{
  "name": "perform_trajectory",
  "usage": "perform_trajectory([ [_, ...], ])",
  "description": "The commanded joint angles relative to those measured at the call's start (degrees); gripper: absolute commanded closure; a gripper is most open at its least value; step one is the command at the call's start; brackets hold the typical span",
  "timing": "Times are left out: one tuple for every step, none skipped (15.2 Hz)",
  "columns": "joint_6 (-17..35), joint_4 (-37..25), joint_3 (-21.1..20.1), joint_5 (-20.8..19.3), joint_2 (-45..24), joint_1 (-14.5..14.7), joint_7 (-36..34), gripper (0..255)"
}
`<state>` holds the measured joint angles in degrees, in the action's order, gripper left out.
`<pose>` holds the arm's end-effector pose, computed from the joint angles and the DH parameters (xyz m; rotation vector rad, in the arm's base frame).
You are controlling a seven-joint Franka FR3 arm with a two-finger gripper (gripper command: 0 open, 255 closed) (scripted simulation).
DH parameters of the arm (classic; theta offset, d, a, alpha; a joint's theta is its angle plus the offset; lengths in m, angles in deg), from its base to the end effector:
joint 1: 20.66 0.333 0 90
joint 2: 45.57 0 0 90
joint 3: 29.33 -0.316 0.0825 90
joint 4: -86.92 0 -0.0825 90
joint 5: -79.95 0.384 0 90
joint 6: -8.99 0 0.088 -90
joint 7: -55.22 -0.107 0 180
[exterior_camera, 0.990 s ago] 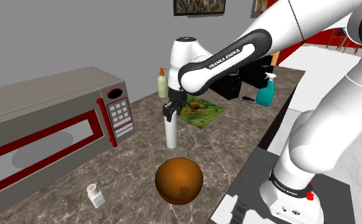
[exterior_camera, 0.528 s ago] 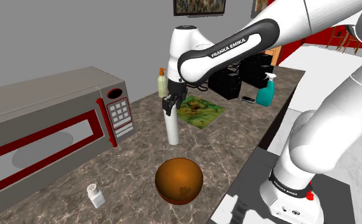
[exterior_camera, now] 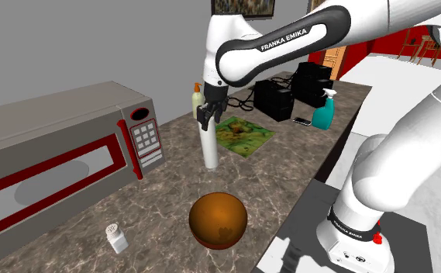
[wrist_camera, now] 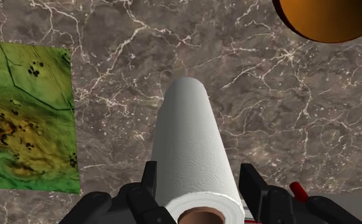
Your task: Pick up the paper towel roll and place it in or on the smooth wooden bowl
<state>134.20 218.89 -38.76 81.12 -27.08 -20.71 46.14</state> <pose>0.4646 0.0819 0.4925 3.1231 -0.0125 0.3192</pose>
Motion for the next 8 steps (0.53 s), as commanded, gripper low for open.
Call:
perform_trajectory([
  [-1.6,-1.2,0.0,0.0,0.4,0.0,0.0,255],
  [-2.4,-1.8,0.1,0.1,0.5,0.0,0.1,255],
  [-3.2,-2.5,0.1,0.1,0.7,0.0,0.1,255],
  [-4.0,-3.1,0.1,0.1,0.8,0.0,0.1,255],
  [-4.8,-3.8,0.2,0.1,0.9,0.0,0.2,255],
  [-5.5,-4.5,0.2,0.1,1.0,0.0,0.2,255],
  [-6.3,-5.2,0.2,0.1,1.1,0.0,0.2,255],
  [-7.1,-5.9,0.3,0.1,1.2,0.0,0.2,255],
])
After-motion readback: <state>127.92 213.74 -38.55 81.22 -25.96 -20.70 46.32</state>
